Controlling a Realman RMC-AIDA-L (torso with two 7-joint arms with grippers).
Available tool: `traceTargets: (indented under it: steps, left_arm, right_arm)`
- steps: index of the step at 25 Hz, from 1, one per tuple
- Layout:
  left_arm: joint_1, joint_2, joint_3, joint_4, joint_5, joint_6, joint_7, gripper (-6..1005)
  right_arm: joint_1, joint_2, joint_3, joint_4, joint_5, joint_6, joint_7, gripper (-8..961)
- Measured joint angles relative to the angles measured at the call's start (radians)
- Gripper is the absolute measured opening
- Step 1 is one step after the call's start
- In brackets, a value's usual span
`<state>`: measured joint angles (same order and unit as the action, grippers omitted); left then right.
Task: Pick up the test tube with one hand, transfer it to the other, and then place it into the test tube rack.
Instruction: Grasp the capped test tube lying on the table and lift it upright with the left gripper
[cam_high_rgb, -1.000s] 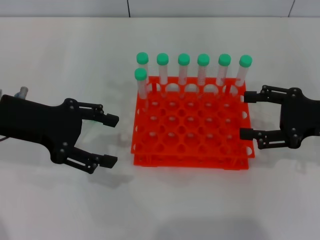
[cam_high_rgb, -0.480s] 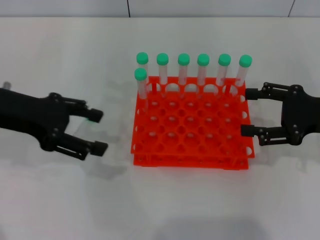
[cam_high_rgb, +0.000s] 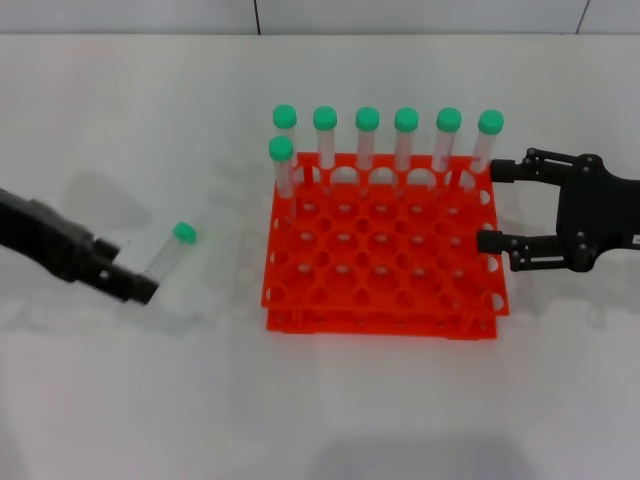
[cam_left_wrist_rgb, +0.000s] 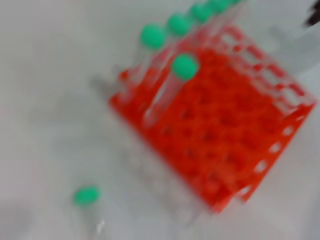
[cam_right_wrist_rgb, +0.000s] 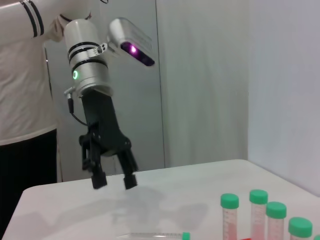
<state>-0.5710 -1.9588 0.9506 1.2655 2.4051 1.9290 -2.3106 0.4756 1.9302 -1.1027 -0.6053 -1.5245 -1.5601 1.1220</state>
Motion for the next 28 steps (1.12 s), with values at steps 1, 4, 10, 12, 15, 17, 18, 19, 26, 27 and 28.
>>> traceTargets:
  steps: [1,4,10,12,15,17,18,19,26,27,28]
  left_arm:
    - [-0.008,-0.003,0.008,0.0,0.038,-0.001,-0.017,861]
    - [-0.028,-0.024,0.016,-0.003,0.155,-0.012,-0.053,849]
    - [-0.048,-0.071,0.039,-0.024,0.338,-0.097,-0.092,823]
    - [-0.054,-0.079,0.055,-0.053,0.367,-0.131,-0.1,815]
    - [-0.064,-0.091,0.067,-0.099,0.38,-0.172,-0.103,802]
    - [-0.073,-0.097,0.068,-0.125,0.392,-0.195,-0.106,793]
    - [-0.077,-0.099,0.068,-0.135,0.398,-0.205,-0.108,789]
    - [-0.08,-0.101,0.069,-0.143,0.401,-0.212,-0.111,785]
    - [-0.089,-0.115,0.078,-0.181,0.425,-0.253,-0.129,755]
    - [-0.093,-0.116,0.079,-0.186,0.425,-0.259,-0.129,751]
    - [-0.095,-0.116,0.08,-0.189,0.424,-0.261,-0.129,746]
  right_arm:
    - [0.001,0.002,0.0,0.0,0.001,0.004,0.0,851]
    - [0.002,0.006,0.0,-0.001,0.003,0.017,-0.003,850]
    - [0.001,0.012,0.0,-0.001,0.006,0.023,-0.01,849]
    - [-0.003,0.014,0.0,-0.001,0.006,0.027,-0.011,849]
    - [-0.005,0.017,0.0,-0.001,0.007,0.032,-0.012,848]
    - [-0.005,0.018,0.0,0.0,0.007,0.032,-0.012,848]
    - [-0.005,0.018,0.0,0.001,0.007,0.032,-0.012,848]
    - [-0.006,0.019,0.0,0.002,0.007,0.032,-0.012,848]
    - [-0.011,0.019,0.0,0.004,0.008,0.032,-0.014,846]
    - [-0.012,0.019,0.0,0.004,0.007,0.032,-0.014,846]
    - [-0.012,0.02,0.0,0.004,0.008,0.033,-0.014,846]
